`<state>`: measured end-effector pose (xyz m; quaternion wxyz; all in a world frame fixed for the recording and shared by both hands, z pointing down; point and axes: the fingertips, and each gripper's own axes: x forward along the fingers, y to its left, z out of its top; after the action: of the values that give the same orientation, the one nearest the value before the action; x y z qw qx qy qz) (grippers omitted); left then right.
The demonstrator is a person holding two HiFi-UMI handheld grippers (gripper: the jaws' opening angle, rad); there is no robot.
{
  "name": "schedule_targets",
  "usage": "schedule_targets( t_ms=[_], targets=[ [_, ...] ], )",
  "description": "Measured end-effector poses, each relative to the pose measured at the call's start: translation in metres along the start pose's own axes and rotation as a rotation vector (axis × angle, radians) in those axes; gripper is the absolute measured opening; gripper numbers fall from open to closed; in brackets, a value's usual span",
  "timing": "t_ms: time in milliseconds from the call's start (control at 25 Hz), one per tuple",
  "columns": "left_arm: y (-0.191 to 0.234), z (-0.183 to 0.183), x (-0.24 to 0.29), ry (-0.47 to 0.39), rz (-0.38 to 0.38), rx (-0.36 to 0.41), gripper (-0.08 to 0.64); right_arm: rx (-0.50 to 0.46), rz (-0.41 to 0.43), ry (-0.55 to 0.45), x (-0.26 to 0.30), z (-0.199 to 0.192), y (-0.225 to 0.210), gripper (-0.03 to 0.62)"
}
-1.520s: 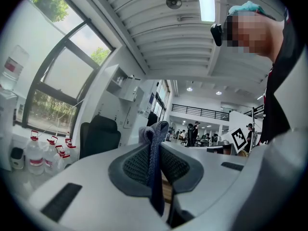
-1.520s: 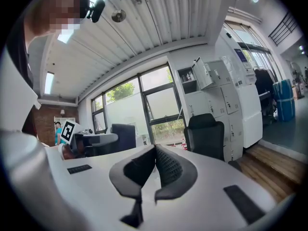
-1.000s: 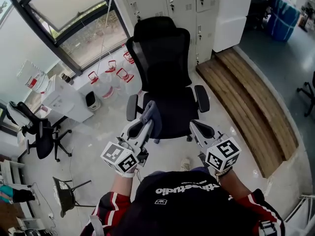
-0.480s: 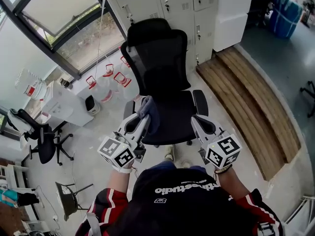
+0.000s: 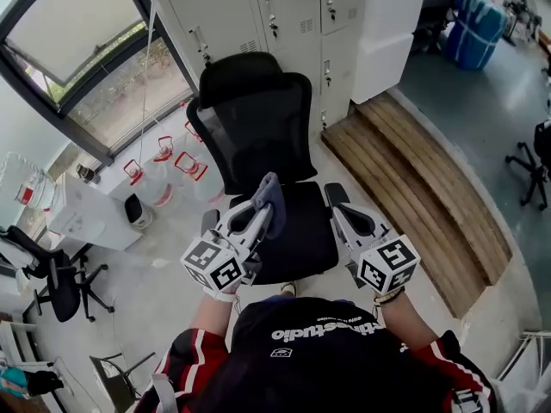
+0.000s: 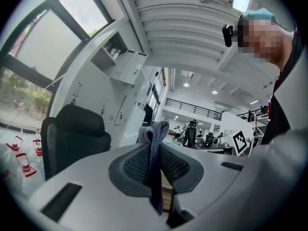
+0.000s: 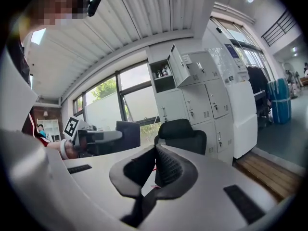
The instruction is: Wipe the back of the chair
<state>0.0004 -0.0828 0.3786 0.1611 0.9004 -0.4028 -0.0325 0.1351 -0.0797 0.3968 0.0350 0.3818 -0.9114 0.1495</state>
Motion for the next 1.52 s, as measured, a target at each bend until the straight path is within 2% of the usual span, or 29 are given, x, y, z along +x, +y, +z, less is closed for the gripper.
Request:
schedule_targets(
  t_ms=[440, 680, 920, 1080, 1240, 1520],
  targets=[
    [0.131, 0.022, 0.119, 0.091, -0.212, -0.026, 0.057, -0.049, -0.175, -0.043, 0.136, 0.032, -0.049, 0.015],
    [0.183, 0.007, 0.195, 0.156, -0.283, -0.047, 0.057, -0.053, -0.287, -0.08, 0.176, 0.039, -0.084, 0.015],
    [0.226, -0.021, 0.278, 0.174, -0.268, -0.094, 0.057, -0.022, -0.362, -0.126, 0.197, 0.045, -0.133, 0.015],
    [0.253, -0.041, 0.337, 0.18, -0.24, -0.138, 0.057, -0.025, -0.342, -0.114, 0.205, 0.047, -0.151, 0.015],
    [0.287, -0.06, 0.392, 0.194, -0.176, -0.154, 0.057, -0.037, -0.313, -0.071, 0.207, 0.045, -0.171, 0.015],
    [0.35, -0.086, 0.456, 0.221, -0.058, -0.236, 0.057, -0.016, -0.328, -0.043, 0.204, 0.046, -0.215, 0.015]
  ],
)
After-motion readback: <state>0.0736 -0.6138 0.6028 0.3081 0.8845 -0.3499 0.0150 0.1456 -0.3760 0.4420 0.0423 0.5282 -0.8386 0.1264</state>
